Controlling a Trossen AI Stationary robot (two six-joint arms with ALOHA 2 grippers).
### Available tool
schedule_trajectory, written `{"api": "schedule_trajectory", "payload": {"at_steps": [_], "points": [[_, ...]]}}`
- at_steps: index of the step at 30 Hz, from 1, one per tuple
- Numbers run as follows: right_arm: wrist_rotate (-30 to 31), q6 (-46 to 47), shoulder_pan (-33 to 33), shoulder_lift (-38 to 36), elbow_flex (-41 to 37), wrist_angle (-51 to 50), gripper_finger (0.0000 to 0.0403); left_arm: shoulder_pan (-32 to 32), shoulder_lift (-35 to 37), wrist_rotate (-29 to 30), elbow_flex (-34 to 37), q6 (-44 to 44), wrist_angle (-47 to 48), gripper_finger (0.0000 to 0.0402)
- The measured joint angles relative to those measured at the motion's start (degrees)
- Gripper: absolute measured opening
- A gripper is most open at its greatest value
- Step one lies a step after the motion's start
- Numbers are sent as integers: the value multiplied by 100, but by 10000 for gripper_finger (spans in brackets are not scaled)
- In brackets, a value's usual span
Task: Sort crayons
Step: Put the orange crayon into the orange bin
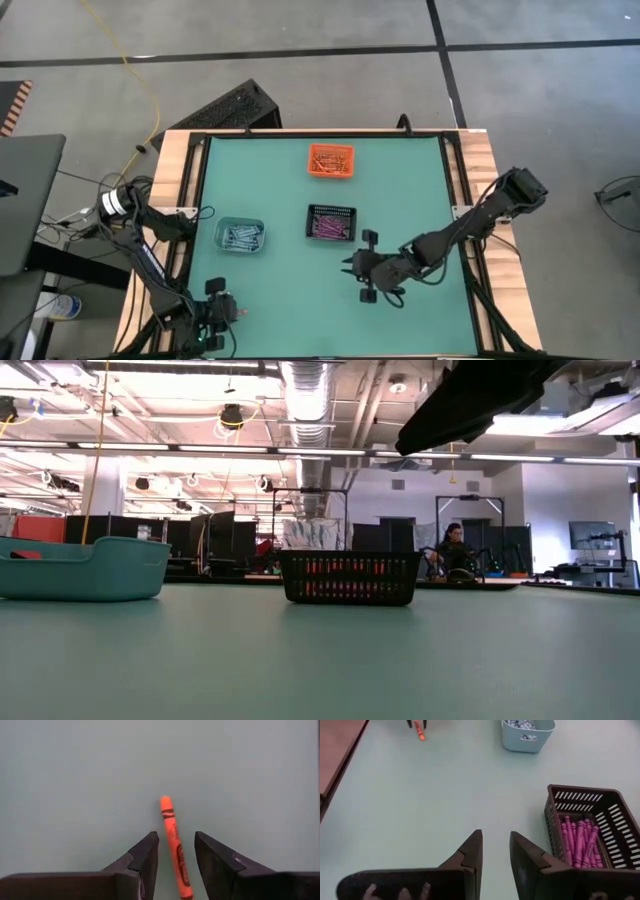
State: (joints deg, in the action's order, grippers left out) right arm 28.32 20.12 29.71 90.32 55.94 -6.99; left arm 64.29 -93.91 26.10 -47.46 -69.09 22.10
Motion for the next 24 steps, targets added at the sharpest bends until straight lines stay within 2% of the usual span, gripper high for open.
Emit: {"api": "schedule_trajectory", "payload": {"at_steps": [5,11,15,18,20,24], "points": [[2,-2,51,0,0,-5,92,33,-62,-185,0,-28,73,92],[7,-28,131,0,0,-27,92,-23,-583,-528,-59,53,101,61],[10,-41,194,0,0,-23,92,-87,-566,-465,-195,332,439,39],[11,18,264,0,2,-28,92,-225,-318,-208,-471,938,999,12],[24,105,360,0,2,-46,92,-421,-6,193,-703,1384,1467,8],[217,194,682,0,2,-140,92,-947,491,793,-1043,2737,1474,11]]}}
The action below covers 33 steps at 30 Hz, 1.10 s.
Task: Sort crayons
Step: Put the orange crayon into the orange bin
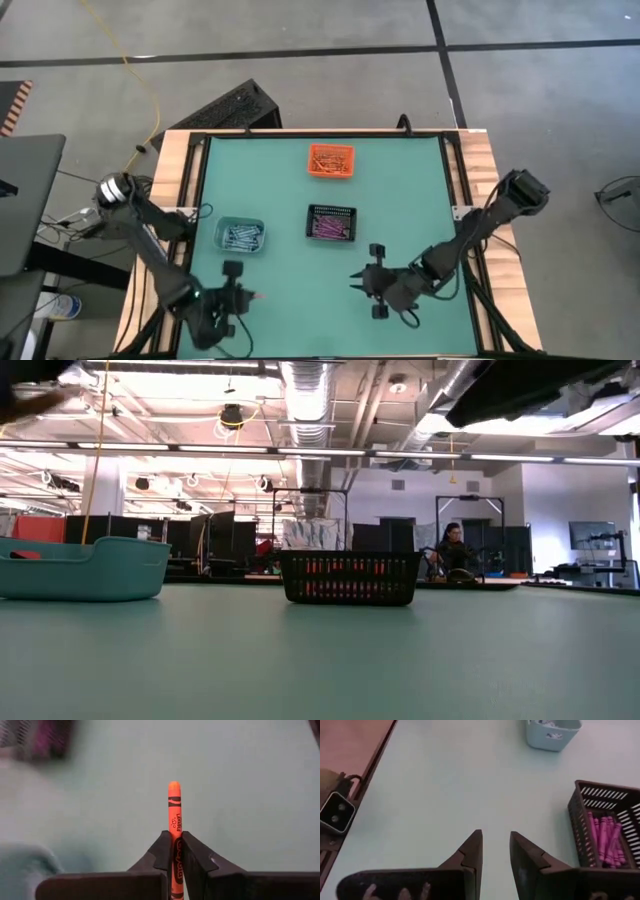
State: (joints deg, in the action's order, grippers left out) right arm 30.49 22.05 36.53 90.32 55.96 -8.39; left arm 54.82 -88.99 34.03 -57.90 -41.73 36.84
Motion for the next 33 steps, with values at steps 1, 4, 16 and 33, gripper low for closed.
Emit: {"api": "schedule_trajectory", "payload": {"at_steps": [1,4,16,33], "points": [[150,4,100,0,-1,-15,92,-191,145,110,-17,510,-68,11],[645,75,399,0,0,-19,92,-943,438,250,-67,2226,-841,11],[893,343,906,2,-1769,3137,92,-5485,564,-2605,-58,6807,-3206,11],[-223,-628,6,0,-1996,3368,92,-8025,-1830,-4497,-1634,7011,-3972,11]]}}
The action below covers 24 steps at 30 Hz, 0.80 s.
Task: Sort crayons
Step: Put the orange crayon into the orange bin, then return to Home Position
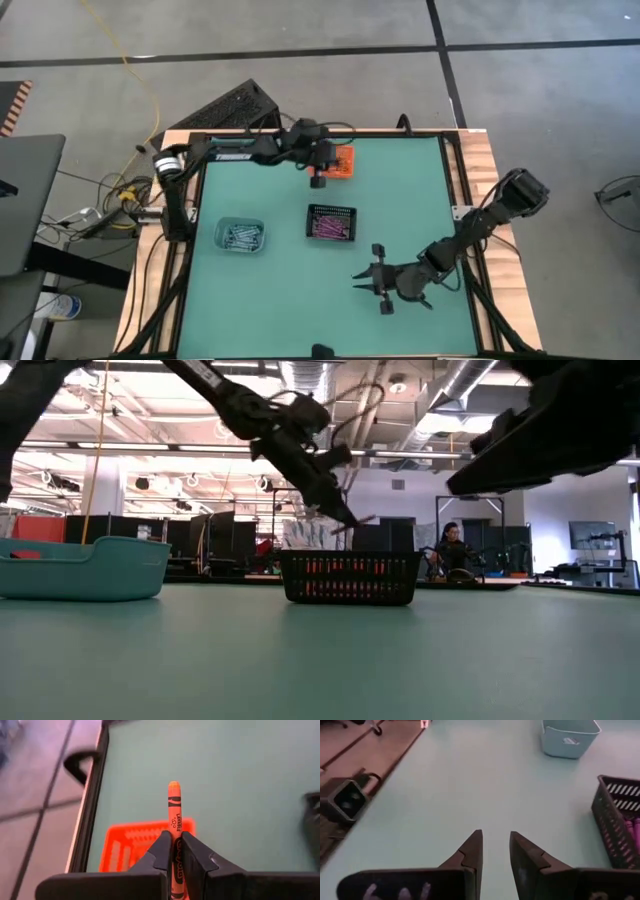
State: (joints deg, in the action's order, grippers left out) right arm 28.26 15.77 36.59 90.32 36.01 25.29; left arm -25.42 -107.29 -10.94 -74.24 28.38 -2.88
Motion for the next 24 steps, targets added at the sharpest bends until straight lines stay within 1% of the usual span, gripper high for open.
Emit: {"api": "schedule_trajectory", "payload": {"at_steps": [4,9,12,15,20,24], "points": [[-320,-219,-312,-70,-1,-185,92,-188,-471,113,-814,141,1068,11],[-425,-276,-624,-325,-2,-639,92,-308,-929,158,-1356,303,1798,11],[-439,-354,-732,-547,0,-919,92,-313,-1087,580,-1418,174,1853,17],[-449,-482,-813,-811,0,-1137,92,-313,-1103,852,-1419,220,1922,35],[-503,-666,-895,-1230,0,-1340,92,-313,-1063,876,-1425,88,1943,79],[-502,-724,-897,-1492,0,-1563,92,-313,-1048,876,-1427,88,2025,104]]}}
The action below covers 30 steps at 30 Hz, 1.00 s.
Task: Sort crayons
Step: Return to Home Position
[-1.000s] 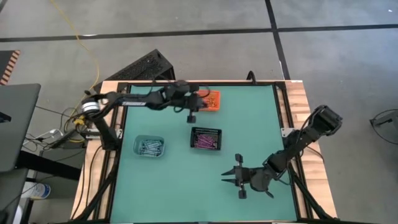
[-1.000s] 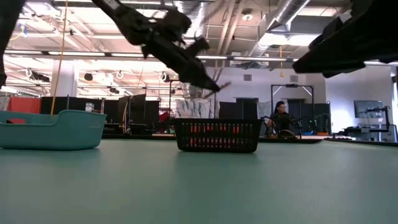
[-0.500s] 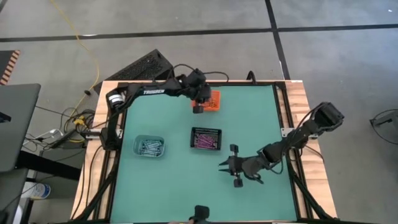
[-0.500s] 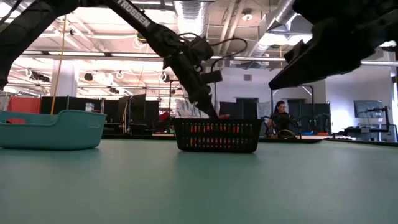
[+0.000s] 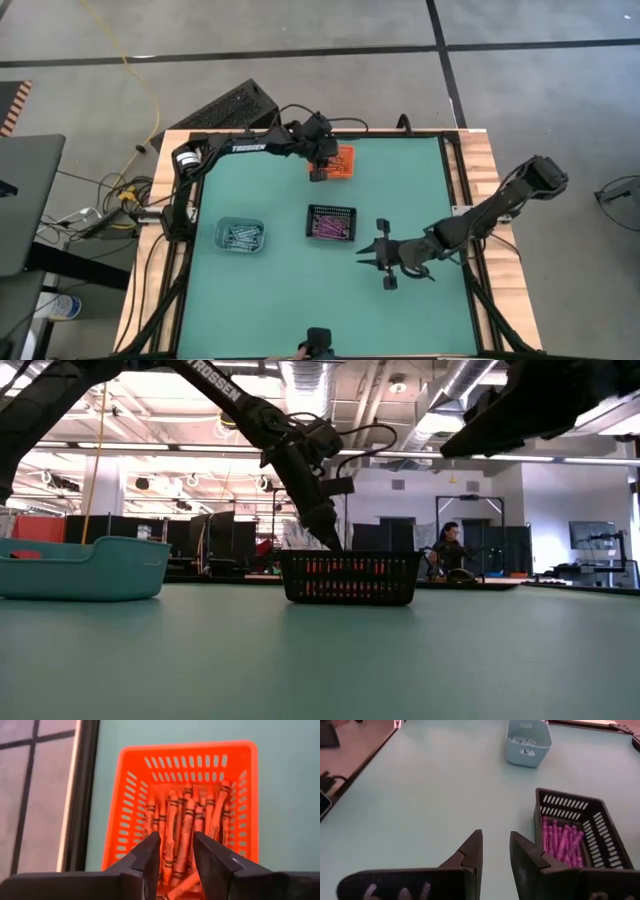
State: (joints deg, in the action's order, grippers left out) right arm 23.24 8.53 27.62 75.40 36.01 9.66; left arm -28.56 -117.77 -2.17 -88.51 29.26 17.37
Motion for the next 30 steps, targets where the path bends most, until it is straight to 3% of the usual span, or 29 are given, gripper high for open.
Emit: {"api": "schedule_trajectory", "payload": {"at_steps": [7,14,17,21,27,30], "points": [[-127,-265,-92,-563,0,-351,92,-7,682,-18,0,-193,418,115],[-1091,-927,-780,-1316,0,-372,92,-5,2103,-688,586,-602,773,104],[-1637,-1045,-1220,-1664,0,-454,92,20,2920,-851,1301,-847,553,90],[-2010,-1011,-1616,-2149,0,-872,92,138,4134,-847,2639,-1255,-409,68],[-2028,-836,-1691,-3051,-700,-691,92,356,5838,-845,4728,-1965,-2130,43],[-1701,-596,-1696,-3636,-1338,-180,92,395,6548,-824,5548,-2288,-2790,34]]}}
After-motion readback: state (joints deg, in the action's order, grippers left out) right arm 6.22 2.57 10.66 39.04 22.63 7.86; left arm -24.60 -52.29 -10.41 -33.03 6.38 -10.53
